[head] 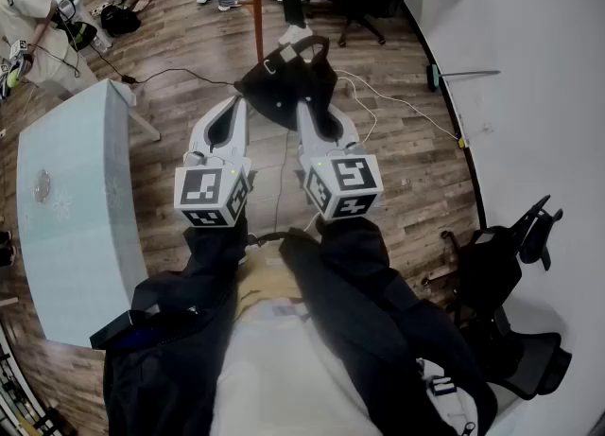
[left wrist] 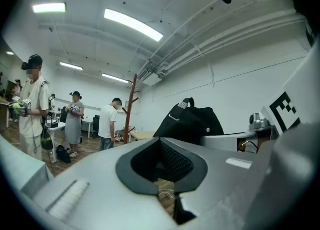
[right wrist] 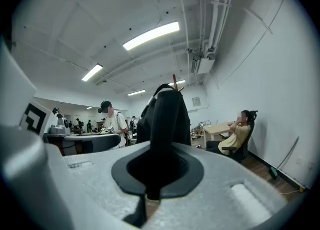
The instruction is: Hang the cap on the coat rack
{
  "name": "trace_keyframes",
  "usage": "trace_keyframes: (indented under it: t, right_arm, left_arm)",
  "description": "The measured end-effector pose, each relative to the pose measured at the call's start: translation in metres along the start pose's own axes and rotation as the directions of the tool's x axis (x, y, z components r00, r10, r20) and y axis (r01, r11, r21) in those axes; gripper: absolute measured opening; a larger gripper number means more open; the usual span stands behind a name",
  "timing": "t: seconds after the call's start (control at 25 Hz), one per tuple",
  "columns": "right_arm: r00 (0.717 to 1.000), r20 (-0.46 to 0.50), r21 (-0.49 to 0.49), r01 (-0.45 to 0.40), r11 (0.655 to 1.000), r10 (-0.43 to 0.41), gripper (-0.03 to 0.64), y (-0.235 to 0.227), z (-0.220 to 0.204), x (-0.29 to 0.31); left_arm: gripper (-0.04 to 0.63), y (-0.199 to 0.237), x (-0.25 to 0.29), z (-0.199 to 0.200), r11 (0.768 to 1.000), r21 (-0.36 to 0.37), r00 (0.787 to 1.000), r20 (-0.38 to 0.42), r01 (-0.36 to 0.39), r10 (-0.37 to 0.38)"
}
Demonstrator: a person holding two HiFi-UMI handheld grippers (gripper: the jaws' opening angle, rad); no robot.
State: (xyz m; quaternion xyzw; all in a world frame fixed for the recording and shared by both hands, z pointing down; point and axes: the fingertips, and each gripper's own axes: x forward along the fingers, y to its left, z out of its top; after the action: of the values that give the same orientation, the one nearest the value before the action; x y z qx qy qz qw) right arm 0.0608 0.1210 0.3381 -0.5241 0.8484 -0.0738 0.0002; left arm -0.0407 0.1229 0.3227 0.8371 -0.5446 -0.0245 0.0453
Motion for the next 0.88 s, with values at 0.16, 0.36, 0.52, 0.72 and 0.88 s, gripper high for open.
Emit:
trace_keyframes:
  t: [0.16,0.36,0.52,0.72,0.88]
  right_arm:
    - [1.000,-0.005,0.000,-0.003,1.000,0.003,0.005,-0.001,-0.002,0.001]
    - [1.000,-0.018,0.008,-0.015,1.000,0.015,0.006,-0.020,-0.012,-0.006]
    - [0.999,-0.032,0.012,-0.020,1.000,0.020,0.006,-0.036,-0.021,-0.014]
    - [0.999,-0.043,0.009,-0.023,1.000,0.023,0.006,-0.052,-0.028,-0.018]
    - [0.999,-0.045,0.009,-0.029,1.000,0.029,0.006,-0.060,-0.029,-0.017]
  left_arm:
    - [-0.002,0.000,0.003,-0.003,1.000,-0.003,1.000,0.000,0.005,-0.005]
    - [-0.002,-0.017,0.013,-0.016,1.000,-0.006,1.000,-0.008,-0.003,0.003]
    - [-0.002,-0.028,0.019,-0.026,1.000,-0.011,1.000,-0.020,-0.020,0.020]
    - [-0.002,-0.038,0.023,-0.037,0.999,-0.021,0.999,-0.028,-0.038,0.037]
    - [-0.002,-0.042,0.026,-0.043,0.999,-0.020,0.998,-0.037,-0.048,0.047]
